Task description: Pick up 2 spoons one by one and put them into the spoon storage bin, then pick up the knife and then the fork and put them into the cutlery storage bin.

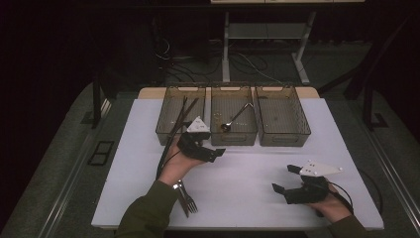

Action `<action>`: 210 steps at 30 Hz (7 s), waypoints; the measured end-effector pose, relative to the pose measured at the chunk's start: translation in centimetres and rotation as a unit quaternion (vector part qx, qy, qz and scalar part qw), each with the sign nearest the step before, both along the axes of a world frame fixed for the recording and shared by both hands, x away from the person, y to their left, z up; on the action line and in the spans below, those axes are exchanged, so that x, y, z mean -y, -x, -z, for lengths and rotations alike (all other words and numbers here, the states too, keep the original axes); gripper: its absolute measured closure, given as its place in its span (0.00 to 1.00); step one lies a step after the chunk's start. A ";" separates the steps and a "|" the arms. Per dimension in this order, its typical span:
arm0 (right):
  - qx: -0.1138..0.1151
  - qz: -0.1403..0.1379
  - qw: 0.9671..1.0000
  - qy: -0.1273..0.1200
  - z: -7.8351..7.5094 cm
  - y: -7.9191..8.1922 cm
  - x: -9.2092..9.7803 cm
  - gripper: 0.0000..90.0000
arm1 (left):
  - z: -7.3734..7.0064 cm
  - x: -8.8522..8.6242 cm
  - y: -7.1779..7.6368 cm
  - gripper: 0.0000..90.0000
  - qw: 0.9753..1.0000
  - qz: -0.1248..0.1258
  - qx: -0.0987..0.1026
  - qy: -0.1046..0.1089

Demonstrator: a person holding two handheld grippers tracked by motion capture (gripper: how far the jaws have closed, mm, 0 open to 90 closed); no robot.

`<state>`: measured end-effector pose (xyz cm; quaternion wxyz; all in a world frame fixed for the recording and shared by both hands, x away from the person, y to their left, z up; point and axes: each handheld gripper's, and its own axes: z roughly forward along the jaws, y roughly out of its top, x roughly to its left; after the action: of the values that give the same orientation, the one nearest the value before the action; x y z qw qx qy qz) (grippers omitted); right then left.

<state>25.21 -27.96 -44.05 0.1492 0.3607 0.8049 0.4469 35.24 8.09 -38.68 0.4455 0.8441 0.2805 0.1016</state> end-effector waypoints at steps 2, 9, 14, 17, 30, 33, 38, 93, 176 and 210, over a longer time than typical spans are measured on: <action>0.001 -0.001 1.000 0.002 0.1 0.0 0.0 0.13 | 0.2 -0.5 0.4 0.23 1.000 0.001 -0.001 0.005; 0.004 0.003 1.000 -0.001 0.0 0.0 0.1 0.13 | 0.6 -2.1 1.7 0.25 1.000 0.001 0.000 0.009; 0.004 0.003 1.000 0.000 0.0 0.0 0.1 0.13 | 0.8 -3.5 2.5 0.33 1.000 -0.009 0.001 0.010; 0.003 0.005 1.000 -0.002 -0.1 0.1 0.1 0.13 | 0.9 -4.5 3.1 0.40 1.000 -0.016 0.001 0.010; 0.005 0.007 1.000 -0.002 0.0 0.0 0.1 0.13 | 1.8 -8.3 4.3 0.95 0.999 -0.043 -0.009 -0.023; 0.006 0.005 1.000 -0.002 -0.1 0.0 0.1 0.13 | 2.2 -9.3 4.5 0.99 0.998 -0.053 -0.014 -0.030; 0.005 0.006 1.000 -0.001 0.0 0.0 0.1 0.13 | 3.2 -10.5 5.0 0.99 0.996 -0.070 -0.027 -0.057; 0.007 0.004 1.000 0.000 -0.1 0.0 -0.1 0.13 | 5.5 -4.9 5.5 0.99 0.993 0.006 -0.065 -0.098; -0.040 -0.267 0.962 0.050 -4.7 -3.5 -6.5 0.29 | 0.9 7.1 5.8 0.86 0.959 0.261 -0.033 -0.108; -0.079 -0.350 0.929 0.095 -4.1 -4.0 -7.3 0.84 | 0.8 5.4 6.0 0.67 0.961 0.271 -0.029 -0.045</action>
<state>29.24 -20.67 -39.94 -0.0466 0.0746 0.9279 0.3624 29.27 2.66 -39.44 0.4095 0.9103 0.0494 -0.0350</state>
